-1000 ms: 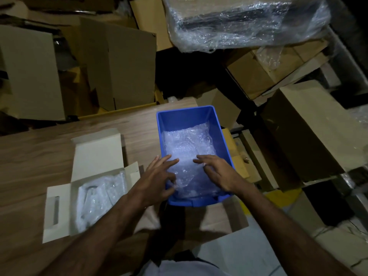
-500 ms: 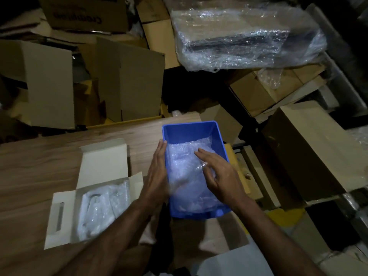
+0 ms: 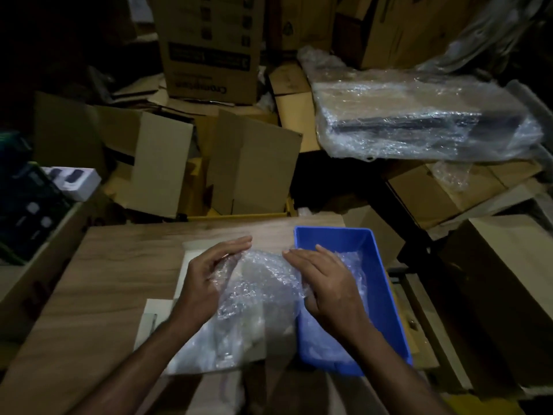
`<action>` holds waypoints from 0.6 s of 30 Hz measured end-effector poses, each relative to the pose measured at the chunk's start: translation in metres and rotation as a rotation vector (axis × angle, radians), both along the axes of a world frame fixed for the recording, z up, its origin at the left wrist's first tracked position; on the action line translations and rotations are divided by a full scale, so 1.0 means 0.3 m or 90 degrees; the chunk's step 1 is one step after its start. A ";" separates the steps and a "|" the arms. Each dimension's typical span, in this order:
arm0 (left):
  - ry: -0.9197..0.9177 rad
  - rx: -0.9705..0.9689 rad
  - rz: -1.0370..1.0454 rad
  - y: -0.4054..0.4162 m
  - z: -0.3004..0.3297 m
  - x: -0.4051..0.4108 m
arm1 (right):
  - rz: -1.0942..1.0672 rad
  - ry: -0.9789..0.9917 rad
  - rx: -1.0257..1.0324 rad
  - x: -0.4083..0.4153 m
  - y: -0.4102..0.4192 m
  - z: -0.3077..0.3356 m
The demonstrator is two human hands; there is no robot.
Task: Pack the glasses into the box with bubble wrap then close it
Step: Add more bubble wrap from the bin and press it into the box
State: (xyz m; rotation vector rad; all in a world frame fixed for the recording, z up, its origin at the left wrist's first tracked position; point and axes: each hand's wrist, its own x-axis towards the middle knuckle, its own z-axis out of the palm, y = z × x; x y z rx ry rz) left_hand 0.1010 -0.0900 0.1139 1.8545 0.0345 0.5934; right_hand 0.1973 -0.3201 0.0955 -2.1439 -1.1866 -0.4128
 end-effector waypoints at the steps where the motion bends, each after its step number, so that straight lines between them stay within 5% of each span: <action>1: 0.000 -0.061 0.019 0.023 0.007 -0.020 | 0.019 -0.016 0.009 -0.013 0.032 0.021; 4: 0.028 -0.244 0.097 0.081 0.025 -0.072 | 0.058 0.005 0.017 -0.047 0.116 0.072; 7: 0.093 -0.304 0.178 0.150 0.019 -0.125 | 0.033 0.153 0.078 -0.062 0.197 0.118; 15: 0.264 -0.322 0.281 0.264 -0.043 -0.203 | 0.041 1.215 0.436 -0.083 0.398 0.106; 18: 0.375 -0.449 0.281 0.320 -0.108 -0.224 | 0.057 1.403 0.499 -0.185 0.368 -0.012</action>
